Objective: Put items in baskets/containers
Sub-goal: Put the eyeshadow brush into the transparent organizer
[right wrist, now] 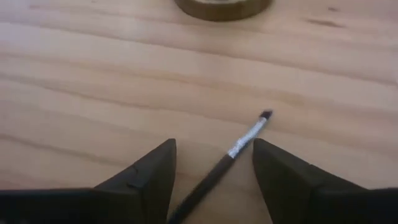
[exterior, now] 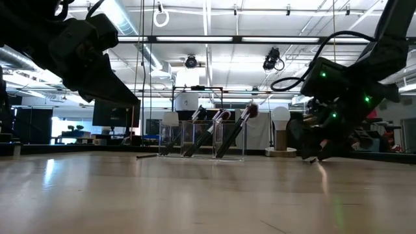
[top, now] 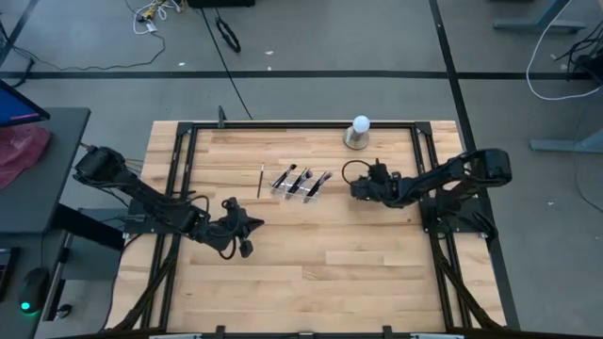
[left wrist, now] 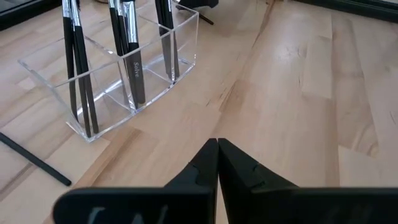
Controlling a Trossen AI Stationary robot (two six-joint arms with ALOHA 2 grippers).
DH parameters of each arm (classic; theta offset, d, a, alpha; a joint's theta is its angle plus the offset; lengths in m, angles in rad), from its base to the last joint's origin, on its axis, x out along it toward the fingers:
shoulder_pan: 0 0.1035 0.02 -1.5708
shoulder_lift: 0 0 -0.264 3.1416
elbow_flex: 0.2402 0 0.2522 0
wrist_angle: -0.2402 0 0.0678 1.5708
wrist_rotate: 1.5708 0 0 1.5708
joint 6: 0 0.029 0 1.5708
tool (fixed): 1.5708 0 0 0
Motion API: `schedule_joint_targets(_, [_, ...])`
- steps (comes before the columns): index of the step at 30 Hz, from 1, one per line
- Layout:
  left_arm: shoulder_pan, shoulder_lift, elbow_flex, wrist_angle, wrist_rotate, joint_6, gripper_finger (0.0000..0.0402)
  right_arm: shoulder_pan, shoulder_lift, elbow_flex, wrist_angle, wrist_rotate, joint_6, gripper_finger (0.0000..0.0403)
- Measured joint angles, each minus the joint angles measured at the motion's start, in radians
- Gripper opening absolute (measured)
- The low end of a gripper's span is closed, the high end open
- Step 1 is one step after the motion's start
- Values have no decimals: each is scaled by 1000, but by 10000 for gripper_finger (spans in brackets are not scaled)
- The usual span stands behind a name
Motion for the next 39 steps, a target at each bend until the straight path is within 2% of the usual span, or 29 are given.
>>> schedule_joint_targets(7, [0, 1, 0, 2, 0, 0, 16, 40, 111, 1, 134, 49, -109, 210])
schedule_joint_targets(18, [0, 1, 0, 4, 1, -7, 16, 155, 113, 3, 159, -18, -224, 199])
schedule_joint_targets(32, [-24, 1, 0, 23, 1, -9, 16, 383, 113, -7, 170, -37, -290, 172])
schedule_joint_targets(39, [-24, 1, 0, 28, 1, -8, 16, 370, 114, -126, 446, -93, -452, 148])
